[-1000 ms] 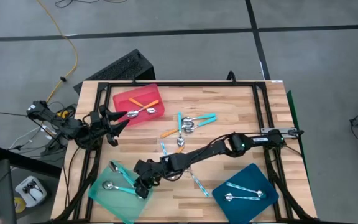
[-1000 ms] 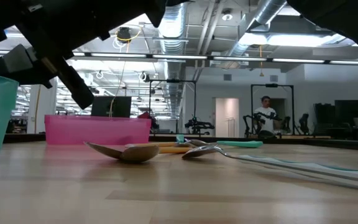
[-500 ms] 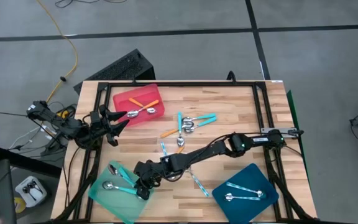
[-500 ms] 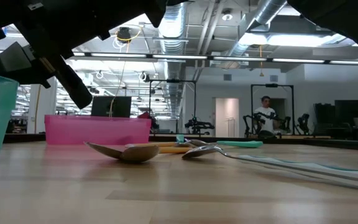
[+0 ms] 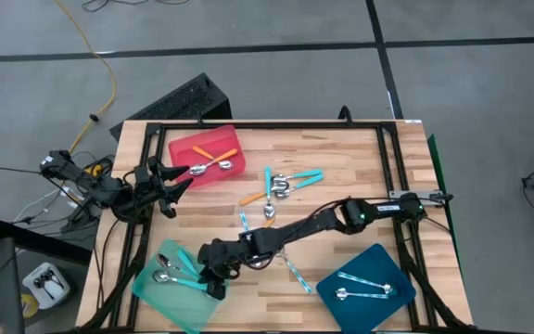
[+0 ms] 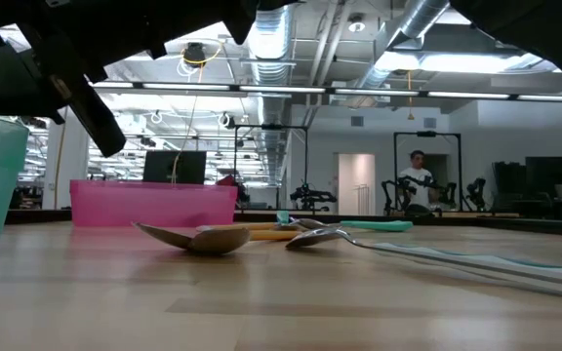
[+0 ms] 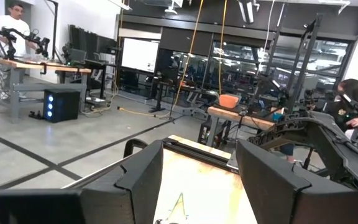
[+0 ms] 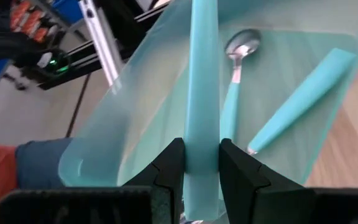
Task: Sort silverware by color (type)
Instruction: Put the blue spoon into the light blue bin
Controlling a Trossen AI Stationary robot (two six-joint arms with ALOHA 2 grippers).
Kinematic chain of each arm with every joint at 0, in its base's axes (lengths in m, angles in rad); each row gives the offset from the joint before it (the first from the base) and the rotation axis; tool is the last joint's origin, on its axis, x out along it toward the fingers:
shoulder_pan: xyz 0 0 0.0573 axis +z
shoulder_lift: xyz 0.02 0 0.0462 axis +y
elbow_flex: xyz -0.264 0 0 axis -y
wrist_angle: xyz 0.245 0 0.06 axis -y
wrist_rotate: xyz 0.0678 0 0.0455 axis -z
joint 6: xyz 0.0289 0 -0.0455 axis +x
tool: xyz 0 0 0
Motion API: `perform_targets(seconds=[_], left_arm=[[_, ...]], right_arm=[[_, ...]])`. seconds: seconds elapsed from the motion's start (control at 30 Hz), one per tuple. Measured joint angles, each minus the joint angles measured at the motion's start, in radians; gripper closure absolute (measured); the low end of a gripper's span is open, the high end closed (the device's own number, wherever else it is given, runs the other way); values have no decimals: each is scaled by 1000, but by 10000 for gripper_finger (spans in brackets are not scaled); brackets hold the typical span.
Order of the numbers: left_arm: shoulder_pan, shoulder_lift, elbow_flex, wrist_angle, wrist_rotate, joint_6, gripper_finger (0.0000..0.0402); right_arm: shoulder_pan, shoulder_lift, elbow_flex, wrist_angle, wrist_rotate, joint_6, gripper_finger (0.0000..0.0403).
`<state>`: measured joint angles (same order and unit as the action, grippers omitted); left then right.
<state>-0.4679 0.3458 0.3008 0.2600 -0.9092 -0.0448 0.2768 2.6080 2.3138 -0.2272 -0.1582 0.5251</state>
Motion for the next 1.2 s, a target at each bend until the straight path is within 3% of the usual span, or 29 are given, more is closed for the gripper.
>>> perform_targets(seconds=[0.37,0.8,1.2], left_arm=[[0,0,0,0,0,0,212],[0,0,0,-1,-14,6,212],[0,0,0,-6,-15,0,212]], right_arm=[[-9,0,11,-39,-81,-193,300],[-29,-2,42,-77,-106,-419,300],[-34,39,43,-24,-103,-415,300]])
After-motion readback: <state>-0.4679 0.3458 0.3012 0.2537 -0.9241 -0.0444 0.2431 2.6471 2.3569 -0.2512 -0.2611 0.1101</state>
